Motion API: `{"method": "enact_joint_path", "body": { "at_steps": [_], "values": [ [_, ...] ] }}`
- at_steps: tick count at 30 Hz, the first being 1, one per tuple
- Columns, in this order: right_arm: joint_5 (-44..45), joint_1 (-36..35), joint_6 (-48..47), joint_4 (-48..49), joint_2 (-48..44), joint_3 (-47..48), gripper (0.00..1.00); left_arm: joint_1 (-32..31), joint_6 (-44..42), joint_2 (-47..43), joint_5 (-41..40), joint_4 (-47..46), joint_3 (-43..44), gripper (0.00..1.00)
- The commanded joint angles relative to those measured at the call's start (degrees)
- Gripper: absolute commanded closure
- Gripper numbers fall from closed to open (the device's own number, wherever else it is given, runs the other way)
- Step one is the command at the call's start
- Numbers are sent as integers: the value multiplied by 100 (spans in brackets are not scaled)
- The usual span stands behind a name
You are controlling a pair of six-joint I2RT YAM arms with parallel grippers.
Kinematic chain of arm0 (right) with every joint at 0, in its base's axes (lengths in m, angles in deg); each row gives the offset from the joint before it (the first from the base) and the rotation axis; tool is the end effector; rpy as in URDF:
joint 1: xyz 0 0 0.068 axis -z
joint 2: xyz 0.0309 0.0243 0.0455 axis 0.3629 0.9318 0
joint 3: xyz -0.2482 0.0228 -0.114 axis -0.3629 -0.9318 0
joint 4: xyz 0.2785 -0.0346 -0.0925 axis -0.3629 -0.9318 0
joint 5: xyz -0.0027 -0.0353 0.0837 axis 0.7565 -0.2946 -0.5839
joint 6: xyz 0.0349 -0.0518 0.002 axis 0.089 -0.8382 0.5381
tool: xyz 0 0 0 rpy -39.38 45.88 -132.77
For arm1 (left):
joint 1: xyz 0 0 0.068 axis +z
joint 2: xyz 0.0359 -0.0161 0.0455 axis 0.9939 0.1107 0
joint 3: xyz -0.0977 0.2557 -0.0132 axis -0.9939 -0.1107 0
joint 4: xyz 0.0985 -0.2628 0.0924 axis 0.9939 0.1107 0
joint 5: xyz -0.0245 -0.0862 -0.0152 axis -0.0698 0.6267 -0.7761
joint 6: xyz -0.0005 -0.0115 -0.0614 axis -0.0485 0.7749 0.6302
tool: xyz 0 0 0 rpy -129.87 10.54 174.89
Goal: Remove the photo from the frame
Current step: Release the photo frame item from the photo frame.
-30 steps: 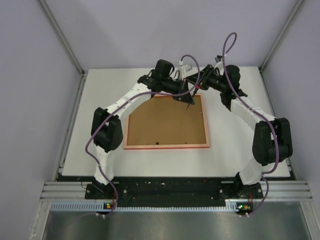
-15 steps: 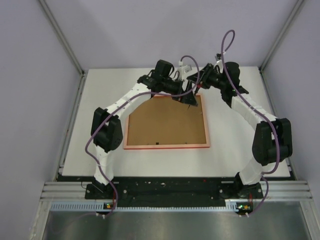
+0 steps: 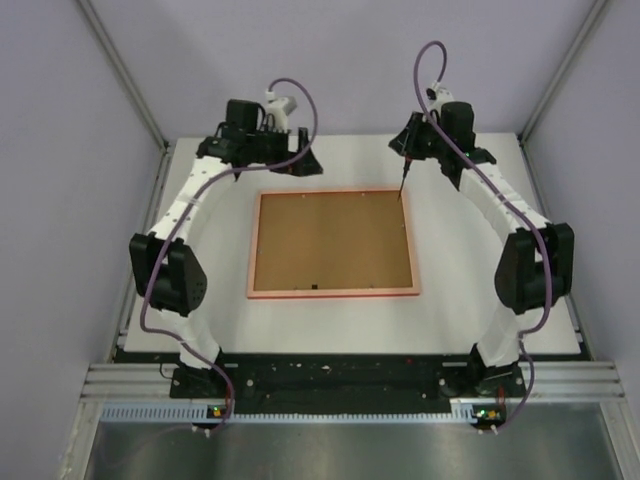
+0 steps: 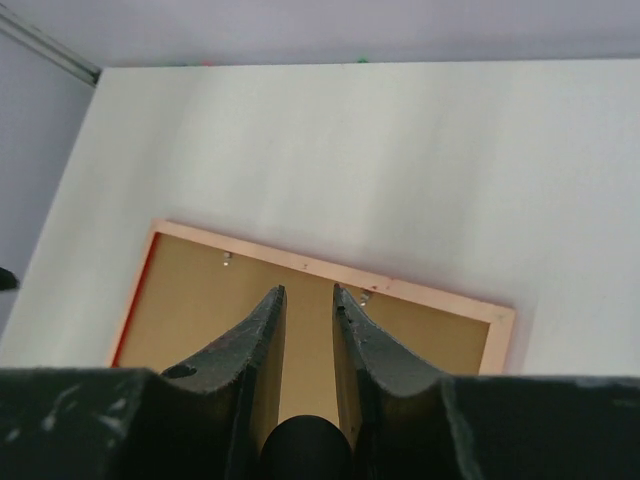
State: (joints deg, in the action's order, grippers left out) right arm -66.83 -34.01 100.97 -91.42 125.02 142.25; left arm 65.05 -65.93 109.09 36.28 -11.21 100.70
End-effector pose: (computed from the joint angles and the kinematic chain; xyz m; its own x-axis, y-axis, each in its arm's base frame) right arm 0.4486 0.1168 0.3268 -0.5017 0.2702 -0.8218 -0.3265 0.8205 0.4692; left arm 0.4327 -0.1768 0.3541 -0.6639 0.0986 -0.7413 0.6317 0.6045 -0.4854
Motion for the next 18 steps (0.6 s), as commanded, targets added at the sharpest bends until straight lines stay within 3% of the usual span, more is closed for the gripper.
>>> {"method": "enact_joint_path", "body": {
  "at_steps": [1, 7, 11, 18],
  "values": [
    [332, -36, -854, -729, 755, 718, 100, 750, -438, -664, -1441, 14, -759, 2],
    [516, -36, -1153, -1072, 1626, 1509, 100, 971, -754, -841, -3385, -233, -1586, 3],
    [639, -36, -1381, -1371, 2145, 1966, 100, 971, -974, -605, -3720, -357, -1921, 4],
    [771, -28, -1514, -1240, 2304, 1879, 100, 971, -957, -156, -4327, -364, -2026, 6]
  ]
}}
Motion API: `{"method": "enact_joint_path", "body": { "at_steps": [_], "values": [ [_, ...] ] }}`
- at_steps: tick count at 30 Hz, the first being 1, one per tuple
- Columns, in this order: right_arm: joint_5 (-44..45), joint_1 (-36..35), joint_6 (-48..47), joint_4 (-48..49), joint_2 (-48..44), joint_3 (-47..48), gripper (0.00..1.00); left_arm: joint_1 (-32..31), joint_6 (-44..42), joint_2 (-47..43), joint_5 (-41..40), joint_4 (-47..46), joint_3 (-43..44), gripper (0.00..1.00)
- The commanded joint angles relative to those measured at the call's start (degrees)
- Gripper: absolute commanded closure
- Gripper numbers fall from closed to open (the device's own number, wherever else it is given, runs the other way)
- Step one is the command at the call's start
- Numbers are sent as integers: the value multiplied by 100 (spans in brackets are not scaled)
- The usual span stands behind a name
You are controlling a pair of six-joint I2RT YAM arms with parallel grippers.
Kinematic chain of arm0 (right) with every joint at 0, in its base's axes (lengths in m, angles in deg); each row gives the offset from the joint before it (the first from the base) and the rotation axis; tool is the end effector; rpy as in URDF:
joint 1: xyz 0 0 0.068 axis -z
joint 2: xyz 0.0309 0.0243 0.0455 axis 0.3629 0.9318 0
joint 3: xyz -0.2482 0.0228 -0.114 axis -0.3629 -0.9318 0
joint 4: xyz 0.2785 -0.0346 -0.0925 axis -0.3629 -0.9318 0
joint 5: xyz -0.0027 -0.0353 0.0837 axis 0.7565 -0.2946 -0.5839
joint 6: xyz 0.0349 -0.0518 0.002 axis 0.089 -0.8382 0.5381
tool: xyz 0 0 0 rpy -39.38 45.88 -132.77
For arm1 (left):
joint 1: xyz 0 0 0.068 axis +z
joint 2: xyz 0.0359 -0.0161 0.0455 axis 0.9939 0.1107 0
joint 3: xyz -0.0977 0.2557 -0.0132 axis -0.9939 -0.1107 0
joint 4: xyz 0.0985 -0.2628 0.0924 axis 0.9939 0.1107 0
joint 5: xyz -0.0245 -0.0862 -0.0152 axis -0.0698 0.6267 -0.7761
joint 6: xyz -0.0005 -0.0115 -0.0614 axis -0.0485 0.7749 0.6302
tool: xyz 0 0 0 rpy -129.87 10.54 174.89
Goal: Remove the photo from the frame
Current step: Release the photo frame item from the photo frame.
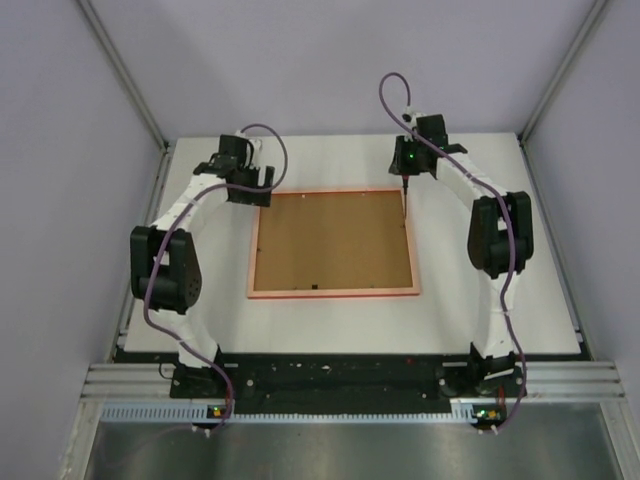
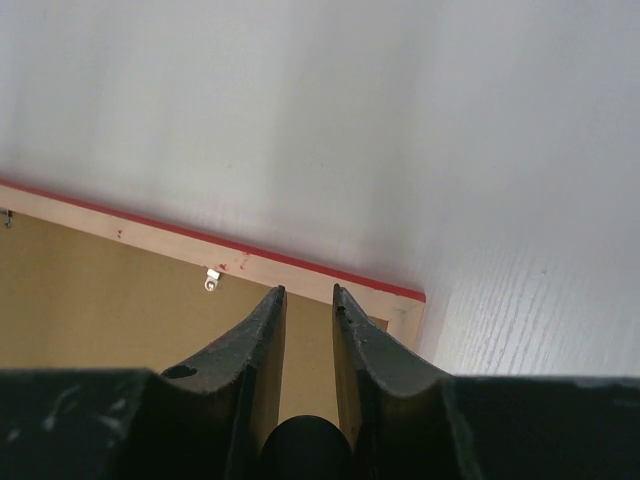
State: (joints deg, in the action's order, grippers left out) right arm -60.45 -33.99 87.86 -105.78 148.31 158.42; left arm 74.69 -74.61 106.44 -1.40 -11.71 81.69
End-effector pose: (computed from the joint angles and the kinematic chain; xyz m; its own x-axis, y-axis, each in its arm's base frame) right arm 0.5231 0.1281 0.2134 -0.6995 0.0182 -0.7144 -0.2481 0.9313 0.2666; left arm 0.4372 -0.0695 0.2454 -0.7799 0.1227 -0.6137 0.1635 0.9865 -0.0105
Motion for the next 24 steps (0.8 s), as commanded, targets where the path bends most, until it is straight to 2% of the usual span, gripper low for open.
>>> {"method": "enact_joint_path", "body": {
  "at_steps": [1, 8, 15, 17, 22, 24],
  "values": [
    [151, -39, -194, 240, -44, 210, 100, -1, -89, 135, -568, -376, -160, 6],
    [212, -30, -185, 513, -87, -19, 100, -1, -19, 425, -892, -499, -248, 9],
    [283, -30, -80, 1154, -289, -678, 100, -1, -19, 469, -893, -605, -424, 21],
    [300, -39, 8, 1365, -386, -889, 100, -1, -19, 469, -875, -622, -459, 26],
    [406, -56, 79, 1454, -448, -1004, 100, -1, -19, 522, -840, -631, -494, 47],
    [379, -47, 157, 1454, -413, -995, 100, -1, -19, 557, -805, -614, -512, 50]
  ]
}}
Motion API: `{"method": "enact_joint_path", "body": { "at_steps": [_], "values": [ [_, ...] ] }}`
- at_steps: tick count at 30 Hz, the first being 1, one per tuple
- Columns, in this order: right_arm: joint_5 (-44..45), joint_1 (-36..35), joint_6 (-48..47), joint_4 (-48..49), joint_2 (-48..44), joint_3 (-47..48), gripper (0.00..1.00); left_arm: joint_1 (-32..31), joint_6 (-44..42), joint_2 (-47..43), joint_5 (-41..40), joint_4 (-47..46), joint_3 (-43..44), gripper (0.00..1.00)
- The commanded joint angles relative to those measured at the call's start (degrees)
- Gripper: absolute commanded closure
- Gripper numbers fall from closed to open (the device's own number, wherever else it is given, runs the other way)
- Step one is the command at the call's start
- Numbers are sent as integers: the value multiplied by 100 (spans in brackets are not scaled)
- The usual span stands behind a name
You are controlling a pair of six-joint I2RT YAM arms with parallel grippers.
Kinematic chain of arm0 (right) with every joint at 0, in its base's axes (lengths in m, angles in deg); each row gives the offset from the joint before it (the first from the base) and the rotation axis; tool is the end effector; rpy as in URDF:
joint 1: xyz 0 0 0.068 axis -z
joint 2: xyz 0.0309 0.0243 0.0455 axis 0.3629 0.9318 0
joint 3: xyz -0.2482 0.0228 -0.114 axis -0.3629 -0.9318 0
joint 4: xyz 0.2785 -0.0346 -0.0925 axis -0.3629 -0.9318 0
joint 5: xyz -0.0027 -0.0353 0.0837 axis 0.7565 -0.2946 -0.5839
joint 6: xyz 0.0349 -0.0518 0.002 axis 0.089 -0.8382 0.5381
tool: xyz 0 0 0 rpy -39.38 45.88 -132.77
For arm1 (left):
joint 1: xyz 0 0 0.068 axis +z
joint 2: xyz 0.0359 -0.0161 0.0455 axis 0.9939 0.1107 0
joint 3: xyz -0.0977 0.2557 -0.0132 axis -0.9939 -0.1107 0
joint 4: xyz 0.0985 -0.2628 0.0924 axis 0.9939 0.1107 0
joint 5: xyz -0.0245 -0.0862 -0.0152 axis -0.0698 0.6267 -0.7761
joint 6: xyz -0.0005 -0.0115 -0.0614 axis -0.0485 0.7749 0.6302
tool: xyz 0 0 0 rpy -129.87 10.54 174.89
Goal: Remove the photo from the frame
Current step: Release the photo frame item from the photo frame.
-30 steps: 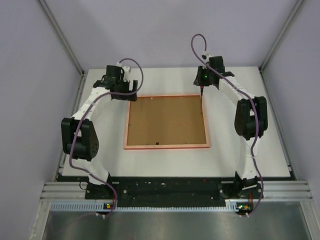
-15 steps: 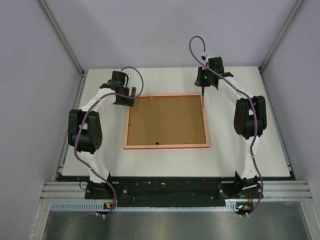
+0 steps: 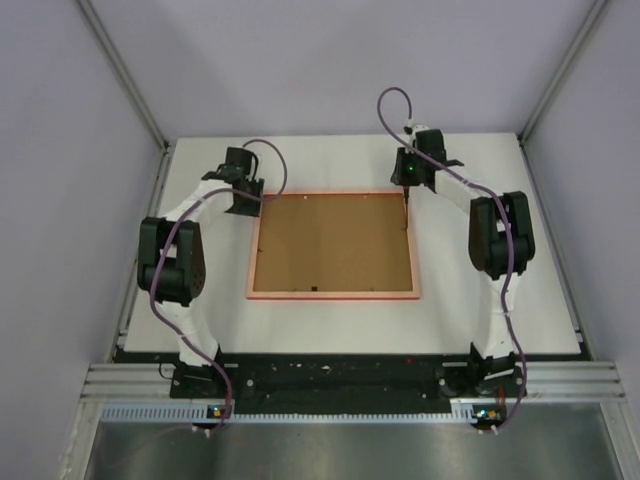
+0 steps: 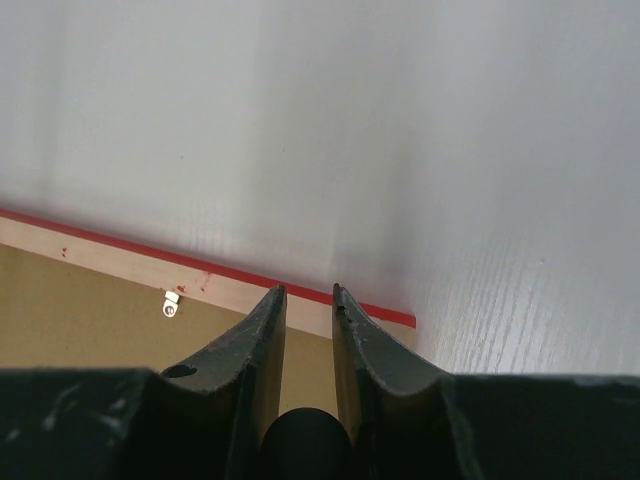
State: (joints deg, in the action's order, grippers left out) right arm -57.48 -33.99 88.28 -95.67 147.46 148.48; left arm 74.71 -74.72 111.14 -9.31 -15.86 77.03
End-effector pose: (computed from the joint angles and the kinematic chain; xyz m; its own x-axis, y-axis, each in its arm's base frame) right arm 0.5119 0.1231 0.1725 -0.6823 0.0311 -0.7304 -0.2125 0.9476 0.2388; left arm 0.4412 -0.0633 0.1873 -0.8316 0.1325 -0.5393 0.0891 0.9904 0.1058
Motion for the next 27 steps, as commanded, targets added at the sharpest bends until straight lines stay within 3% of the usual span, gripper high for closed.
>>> {"method": "enact_joint_path", "body": {
  "at_steps": [1, 16, 23, 27],
  "values": [
    [65, -47, 151, 442, -310, -1, 100, -4, -8, 104, -5, -207, -46, 50],
    [47, -47, 257, 345, -257, 166, 100, -4, 238, 430, 223, -137, 50, 46],
    [117, -47, 187, 336, -310, 140, 100, -4, 213, 105, 478, -251, 103, 45],
    [126, -39, 178, 327, -319, 157, 100, -21, 98, 384, 488, -199, 576, 44]
  ]
}}
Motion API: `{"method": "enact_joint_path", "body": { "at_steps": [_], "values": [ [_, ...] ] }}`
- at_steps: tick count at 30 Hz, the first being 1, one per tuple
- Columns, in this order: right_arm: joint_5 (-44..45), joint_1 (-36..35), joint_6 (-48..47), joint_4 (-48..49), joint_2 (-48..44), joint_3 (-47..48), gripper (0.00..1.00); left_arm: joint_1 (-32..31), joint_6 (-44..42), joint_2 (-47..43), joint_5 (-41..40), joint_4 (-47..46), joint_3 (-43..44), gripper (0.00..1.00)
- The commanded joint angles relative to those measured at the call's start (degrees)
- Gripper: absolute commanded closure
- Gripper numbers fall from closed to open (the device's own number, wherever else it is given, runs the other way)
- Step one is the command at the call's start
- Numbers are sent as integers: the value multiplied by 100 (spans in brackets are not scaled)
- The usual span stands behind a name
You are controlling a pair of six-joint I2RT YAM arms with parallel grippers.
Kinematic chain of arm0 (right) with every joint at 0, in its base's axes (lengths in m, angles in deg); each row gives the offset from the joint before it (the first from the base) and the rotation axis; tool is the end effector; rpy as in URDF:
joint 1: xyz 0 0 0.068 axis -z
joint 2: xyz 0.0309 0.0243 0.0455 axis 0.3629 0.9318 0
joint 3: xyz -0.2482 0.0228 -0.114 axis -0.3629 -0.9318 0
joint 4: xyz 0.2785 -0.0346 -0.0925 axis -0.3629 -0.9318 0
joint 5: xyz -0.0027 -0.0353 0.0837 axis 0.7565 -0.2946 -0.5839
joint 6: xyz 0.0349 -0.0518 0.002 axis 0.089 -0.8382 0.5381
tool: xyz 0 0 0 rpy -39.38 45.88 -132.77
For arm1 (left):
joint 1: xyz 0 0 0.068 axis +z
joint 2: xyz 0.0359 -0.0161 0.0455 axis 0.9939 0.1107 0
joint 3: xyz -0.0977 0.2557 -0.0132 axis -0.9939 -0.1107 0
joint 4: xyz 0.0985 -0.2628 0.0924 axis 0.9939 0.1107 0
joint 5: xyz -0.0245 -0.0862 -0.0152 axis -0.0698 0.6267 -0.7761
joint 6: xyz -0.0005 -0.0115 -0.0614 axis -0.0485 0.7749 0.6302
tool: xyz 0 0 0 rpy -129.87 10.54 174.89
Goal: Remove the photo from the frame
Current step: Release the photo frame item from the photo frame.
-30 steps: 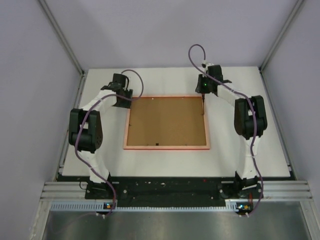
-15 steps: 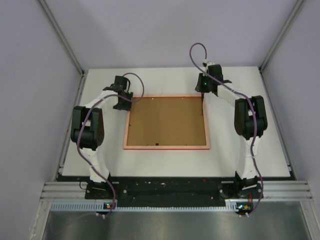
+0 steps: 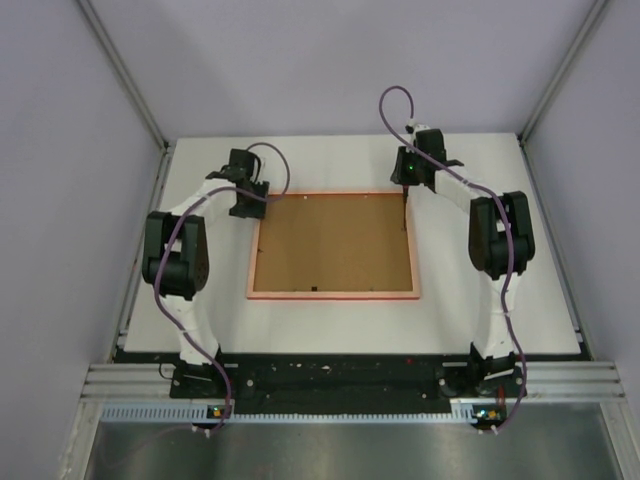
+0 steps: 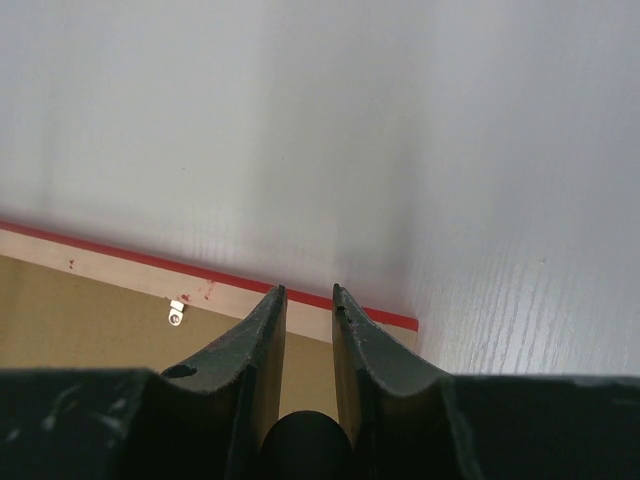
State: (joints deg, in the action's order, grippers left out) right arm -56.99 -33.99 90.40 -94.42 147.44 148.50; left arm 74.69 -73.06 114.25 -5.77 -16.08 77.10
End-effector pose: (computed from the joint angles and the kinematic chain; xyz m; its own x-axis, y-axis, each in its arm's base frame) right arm 0.5137 0.1231 0.1748 -0.6723 0.0703 -0.7369 -0.1869 0.9471 0.2609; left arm 0.4449 -0.0670 0.1645 -0.8600 0.1080 -0.4987 0.1009 0.9940 0.0412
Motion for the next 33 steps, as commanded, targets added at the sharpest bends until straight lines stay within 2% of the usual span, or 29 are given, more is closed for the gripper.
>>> {"method": "enact_joint_path", "body": {
  "at_steps": [1, 5, 8, 12, 14, 15, 18, 22, 27, 33],
  "values": [
    [69, -47, -34, 185, -308, 155, 100, -19, -68, 223, 98, -116, 763, 45],
    [60, -47, -51, 159, -334, 138, 100, -19, -16, 812, 54, 218, 1475, 45],
    [69, -47, -78, 159, -369, 103, 100, -19, 133, 911, 176, 491, 1731, 46],
    [78, -30, -122, 168, -396, 85, 100, -142, -102, 78, 852, 395, 1180, 44],
    [60, -21, -113, 150, -378, 85, 100, -334, -724, -572, 1274, 202, 680, 40],
    [43, -4, -96, 141, -378, 94, 100, -483, -1023, -940, 1528, 123, 442, 39],
    [-36, 49, -60, 106, -378, 103, 100, -1159, -2148, -1820, 1592, -1, -332, 33],
    [-115, 137, -17, 45, -352, 129, 100, -2196, -3151, -2341, 1443, -36, -1071, 32],
    [-186, 190, 10, -52, -378, 138, 100, -3111, -3689, -2272, 1241, 288, -1406, 32],
    [-247, 190, 1, -96, -405, 120, 100, -3859, -3742, -2096, 1153, 289, -1696, 34]
  ]
}}
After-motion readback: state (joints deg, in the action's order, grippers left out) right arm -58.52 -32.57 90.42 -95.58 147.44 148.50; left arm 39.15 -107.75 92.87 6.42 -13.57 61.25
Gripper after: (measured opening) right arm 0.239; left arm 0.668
